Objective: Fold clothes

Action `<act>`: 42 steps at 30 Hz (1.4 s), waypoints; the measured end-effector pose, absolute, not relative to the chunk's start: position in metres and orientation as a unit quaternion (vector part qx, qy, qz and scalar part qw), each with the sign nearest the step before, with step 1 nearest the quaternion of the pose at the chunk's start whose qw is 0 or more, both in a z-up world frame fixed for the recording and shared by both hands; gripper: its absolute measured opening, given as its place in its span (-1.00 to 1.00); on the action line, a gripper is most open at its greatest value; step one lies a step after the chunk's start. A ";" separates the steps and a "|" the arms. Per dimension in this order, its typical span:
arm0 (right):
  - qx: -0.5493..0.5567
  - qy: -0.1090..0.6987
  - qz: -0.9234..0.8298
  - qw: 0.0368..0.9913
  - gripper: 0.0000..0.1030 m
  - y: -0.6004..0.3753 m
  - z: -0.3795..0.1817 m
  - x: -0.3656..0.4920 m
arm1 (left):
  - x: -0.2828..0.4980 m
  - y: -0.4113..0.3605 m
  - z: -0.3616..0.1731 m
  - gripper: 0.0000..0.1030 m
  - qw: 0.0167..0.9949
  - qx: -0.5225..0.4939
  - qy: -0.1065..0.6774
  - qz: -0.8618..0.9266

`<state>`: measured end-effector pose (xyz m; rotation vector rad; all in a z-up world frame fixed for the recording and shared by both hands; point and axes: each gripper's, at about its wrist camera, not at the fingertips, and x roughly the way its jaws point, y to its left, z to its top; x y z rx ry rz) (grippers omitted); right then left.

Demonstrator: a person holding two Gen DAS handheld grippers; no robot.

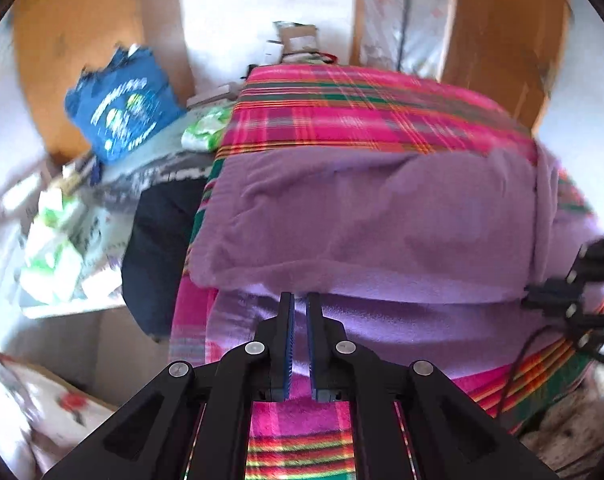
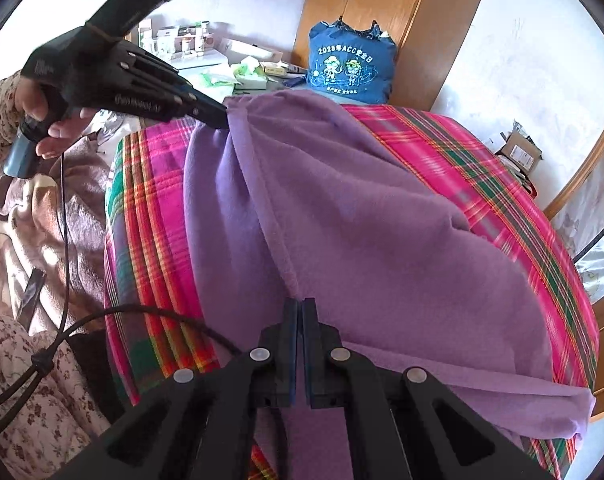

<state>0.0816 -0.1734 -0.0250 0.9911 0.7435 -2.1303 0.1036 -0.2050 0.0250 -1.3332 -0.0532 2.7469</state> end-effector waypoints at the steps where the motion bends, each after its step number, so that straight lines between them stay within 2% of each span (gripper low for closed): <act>1: 0.381 0.284 -0.815 0.332 -0.95 -0.173 -0.027 0.081 | 0.106 -0.212 0.025 -0.85 0.046 -0.434 -0.047 0.898; 3: 0.385 0.280 -0.814 0.333 -0.95 -0.171 -0.028 0.080 | 0.109 -0.226 0.022 -0.85 0.057 -0.436 -0.105 0.892; 5: 0.386 0.278 -0.813 0.335 -0.95 -0.170 -0.029 0.080 | 0.111 -0.238 0.019 -0.75 0.068 -0.435 -0.159 0.884; 7: 0.385 0.280 -0.813 0.336 -0.95 -0.171 -0.029 0.081 | 0.108 -0.246 0.015 -0.48 0.072 -0.444 -0.198 0.871; 15: 0.371 0.281 -0.820 0.334 -0.95 -0.167 -0.019 0.089 | 0.084 -0.280 -0.005 -0.41 0.069 -0.459 -0.365 0.807; 26: 0.364 0.274 -0.828 0.327 -0.95 -0.159 -0.011 0.096 | 0.063 -0.289 -0.012 -0.41 0.073 -0.446 -0.448 0.771; 30: 0.364 0.276 -0.828 0.325 -0.95 -0.159 -0.012 0.097 | 0.066 -0.293 -0.019 -0.49 0.064 -0.445 -0.484 0.751; 32: 0.363 0.272 -0.830 0.325 -0.95 -0.157 -0.010 0.097 | 0.073 -0.294 -0.016 -0.65 0.055 -0.439 -0.488 0.753; 33: 0.362 0.272 -0.831 0.325 -0.95 -0.157 -0.009 0.098 | 0.076 -0.293 -0.013 -0.84 0.047 -0.436 -0.481 0.759; 42: 0.347 0.263 -0.838 0.330 -0.96 -0.152 0.009 0.105 | 0.105 -0.293 0.012 -0.91 0.011 -0.399 -0.475 0.784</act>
